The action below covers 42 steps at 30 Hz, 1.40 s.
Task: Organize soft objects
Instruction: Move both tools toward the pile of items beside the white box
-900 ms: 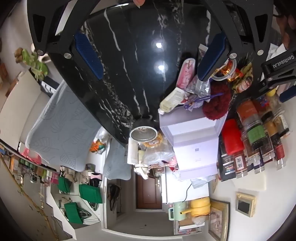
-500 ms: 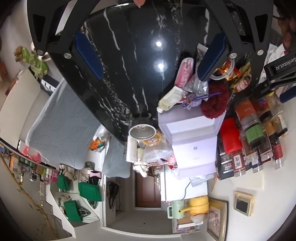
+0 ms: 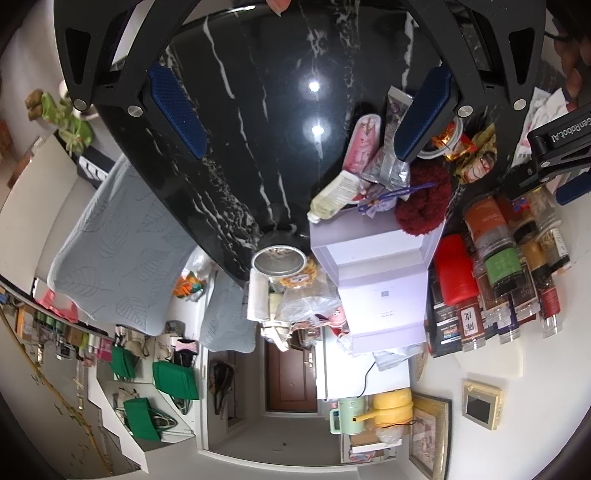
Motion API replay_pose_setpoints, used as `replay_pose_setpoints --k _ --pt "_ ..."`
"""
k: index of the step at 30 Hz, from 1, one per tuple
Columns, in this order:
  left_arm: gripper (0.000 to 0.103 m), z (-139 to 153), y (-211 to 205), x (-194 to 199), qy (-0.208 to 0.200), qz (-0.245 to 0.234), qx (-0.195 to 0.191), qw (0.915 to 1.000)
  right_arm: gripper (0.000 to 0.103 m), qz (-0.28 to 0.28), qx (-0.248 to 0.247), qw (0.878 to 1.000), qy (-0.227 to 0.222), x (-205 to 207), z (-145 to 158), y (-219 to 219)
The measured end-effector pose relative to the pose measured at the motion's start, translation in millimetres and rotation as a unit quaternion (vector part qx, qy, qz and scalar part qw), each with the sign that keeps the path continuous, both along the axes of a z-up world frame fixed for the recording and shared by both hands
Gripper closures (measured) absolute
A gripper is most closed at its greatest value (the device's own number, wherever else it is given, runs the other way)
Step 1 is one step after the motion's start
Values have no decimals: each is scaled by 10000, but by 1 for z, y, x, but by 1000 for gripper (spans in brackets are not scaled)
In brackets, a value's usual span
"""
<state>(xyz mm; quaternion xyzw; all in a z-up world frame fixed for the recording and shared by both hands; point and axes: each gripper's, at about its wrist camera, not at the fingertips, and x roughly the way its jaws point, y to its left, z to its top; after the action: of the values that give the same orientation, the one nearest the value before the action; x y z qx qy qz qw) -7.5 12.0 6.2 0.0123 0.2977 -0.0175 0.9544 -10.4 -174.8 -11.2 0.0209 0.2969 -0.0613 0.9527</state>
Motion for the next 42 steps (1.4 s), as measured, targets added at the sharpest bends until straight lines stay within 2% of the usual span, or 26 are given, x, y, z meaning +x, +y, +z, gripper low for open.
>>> replay_pose_setpoints --k 42 --pt "0 -1 -1 -4 97 -10 -23 9999 0 140 -18 9999 31 0 -3 8"
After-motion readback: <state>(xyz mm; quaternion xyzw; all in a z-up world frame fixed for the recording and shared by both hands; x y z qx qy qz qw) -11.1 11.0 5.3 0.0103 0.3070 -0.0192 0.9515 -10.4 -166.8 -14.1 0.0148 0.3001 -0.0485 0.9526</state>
